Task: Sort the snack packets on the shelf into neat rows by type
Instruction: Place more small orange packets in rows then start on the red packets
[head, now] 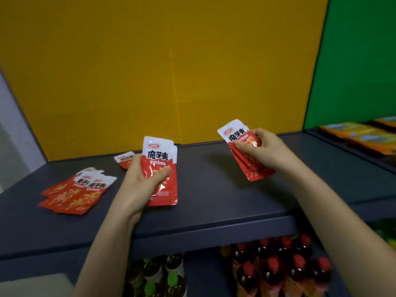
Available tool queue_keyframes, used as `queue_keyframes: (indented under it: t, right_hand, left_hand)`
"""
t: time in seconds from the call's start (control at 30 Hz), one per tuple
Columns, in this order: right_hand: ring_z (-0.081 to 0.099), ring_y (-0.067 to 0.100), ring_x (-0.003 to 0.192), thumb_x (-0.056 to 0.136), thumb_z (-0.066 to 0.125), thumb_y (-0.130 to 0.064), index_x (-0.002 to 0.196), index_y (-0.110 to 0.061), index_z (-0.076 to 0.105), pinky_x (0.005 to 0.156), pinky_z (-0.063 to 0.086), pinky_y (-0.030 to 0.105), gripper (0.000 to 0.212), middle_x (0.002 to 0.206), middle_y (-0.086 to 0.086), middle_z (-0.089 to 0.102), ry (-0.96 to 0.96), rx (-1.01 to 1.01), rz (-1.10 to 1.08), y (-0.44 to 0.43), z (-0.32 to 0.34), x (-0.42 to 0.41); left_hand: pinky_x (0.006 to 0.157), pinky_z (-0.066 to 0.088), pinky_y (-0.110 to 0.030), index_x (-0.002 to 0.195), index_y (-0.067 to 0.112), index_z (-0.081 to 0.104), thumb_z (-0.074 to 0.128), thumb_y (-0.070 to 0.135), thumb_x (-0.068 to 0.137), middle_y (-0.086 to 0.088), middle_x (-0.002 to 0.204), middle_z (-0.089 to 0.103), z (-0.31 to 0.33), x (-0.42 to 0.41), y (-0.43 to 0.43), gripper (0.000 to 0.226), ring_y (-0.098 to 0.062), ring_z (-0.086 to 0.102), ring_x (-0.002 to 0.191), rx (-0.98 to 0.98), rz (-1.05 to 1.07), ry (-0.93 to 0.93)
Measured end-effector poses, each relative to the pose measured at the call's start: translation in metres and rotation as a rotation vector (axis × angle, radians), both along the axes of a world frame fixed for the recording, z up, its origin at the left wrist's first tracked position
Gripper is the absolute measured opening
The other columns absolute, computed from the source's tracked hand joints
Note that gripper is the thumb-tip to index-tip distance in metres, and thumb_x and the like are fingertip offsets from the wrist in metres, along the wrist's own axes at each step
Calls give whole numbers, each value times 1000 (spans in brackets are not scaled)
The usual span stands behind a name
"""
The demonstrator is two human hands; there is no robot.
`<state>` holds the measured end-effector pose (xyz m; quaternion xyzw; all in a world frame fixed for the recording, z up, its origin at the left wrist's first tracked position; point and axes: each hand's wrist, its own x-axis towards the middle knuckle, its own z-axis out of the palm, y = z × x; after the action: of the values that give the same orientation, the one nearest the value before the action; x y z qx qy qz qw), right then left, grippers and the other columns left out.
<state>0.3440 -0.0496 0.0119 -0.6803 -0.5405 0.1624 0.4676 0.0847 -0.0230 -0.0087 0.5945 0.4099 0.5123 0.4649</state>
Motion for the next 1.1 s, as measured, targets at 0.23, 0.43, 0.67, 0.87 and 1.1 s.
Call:
queue_keyframes:
  t: [0.23,0.43,0.67,0.87,1.1]
  right_hand:
    - [67,15,82,81,69,-32,98,-22,63,81,52,36,21,93,1,70,320,243,-245,-117,-7,87]
    - [64,12,67,81,68,-28,105,-16,65,63,53,25,27,86,2,69,470,300,-529,-229,-39,161]
    - [65,12,60,81,67,-28,99,-14,66,60,54,27,23,81,4,70,499,334,-765,-354,-66,262]
    - [67,12,63,80,68,-32,93,-17,65,63,52,29,20,81,2,71,457,338,-909,-432,-87,338]
    - [67,17,70,82,68,-27,100,-12,65,62,52,27,23,86,6,72,456,358,-1032,-479,-103,413]
  left_hand:
    - [58,52,-20,97,32,54,66,14,83,7,90,69,8,110,-31,26,0,69,66,-4,-273,-93]
    - [55,53,-24,100,26,56,63,8,84,5,82,70,7,231,-86,25,-6,68,62,-43,-528,-112]
    - [50,51,-17,94,20,55,60,1,83,1,78,66,-16,388,-184,23,-8,62,61,-65,-809,-105]
    - [62,53,-26,93,21,53,60,4,85,-2,88,65,-46,498,-255,20,-16,64,74,-144,-968,-41]
    - [67,52,-28,95,24,49,56,9,89,-4,98,64,-76,615,-297,19,-17,65,82,-211,-1070,71]
